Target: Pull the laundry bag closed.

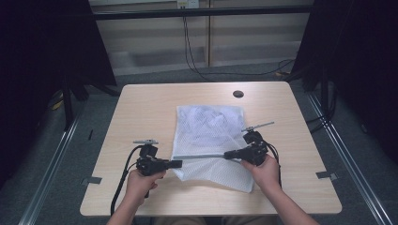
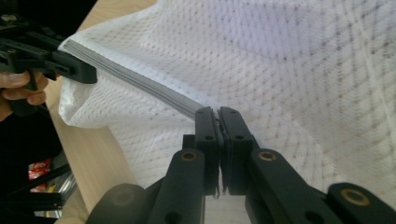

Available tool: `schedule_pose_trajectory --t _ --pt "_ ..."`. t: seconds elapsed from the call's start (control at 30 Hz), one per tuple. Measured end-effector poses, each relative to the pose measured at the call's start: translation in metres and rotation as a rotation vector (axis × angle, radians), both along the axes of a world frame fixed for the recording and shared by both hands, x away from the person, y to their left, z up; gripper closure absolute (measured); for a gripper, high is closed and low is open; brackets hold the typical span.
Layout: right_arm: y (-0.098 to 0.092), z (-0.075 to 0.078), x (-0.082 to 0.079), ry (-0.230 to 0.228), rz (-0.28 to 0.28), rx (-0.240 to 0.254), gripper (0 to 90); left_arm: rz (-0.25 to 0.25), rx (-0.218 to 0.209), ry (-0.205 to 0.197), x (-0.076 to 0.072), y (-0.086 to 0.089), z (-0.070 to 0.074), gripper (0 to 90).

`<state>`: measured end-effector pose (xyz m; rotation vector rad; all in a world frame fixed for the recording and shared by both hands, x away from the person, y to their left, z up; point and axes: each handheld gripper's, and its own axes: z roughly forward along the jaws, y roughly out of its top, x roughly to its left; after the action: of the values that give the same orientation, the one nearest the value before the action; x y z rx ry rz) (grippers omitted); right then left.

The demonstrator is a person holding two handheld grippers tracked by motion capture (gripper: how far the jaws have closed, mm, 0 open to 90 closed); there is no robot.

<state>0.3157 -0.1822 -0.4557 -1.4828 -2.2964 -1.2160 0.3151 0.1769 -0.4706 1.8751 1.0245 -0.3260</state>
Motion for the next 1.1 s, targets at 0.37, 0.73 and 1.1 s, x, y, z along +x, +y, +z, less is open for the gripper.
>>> schedule_pose_trajectory --t 0.37,0.73,1.1 --pt "-0.005 0.000 -0.001 -0.004 -0.010 -0.007 87.0 0.004 -0.004 0.002 0.000 0.000 0.000 88.2" --pt "-0.017 0.000 -0.002 0.000 -0.029 -0.010 86.9 0.006 -0.001 0.004 0.000 0.000 0.000 88.2" --pt "-0.026 -0.001 -0.004 -0.004 -0.040 -0.007 87.0 -0.001 0.002 0.002 0.001 0.000 -0.001 88.2"
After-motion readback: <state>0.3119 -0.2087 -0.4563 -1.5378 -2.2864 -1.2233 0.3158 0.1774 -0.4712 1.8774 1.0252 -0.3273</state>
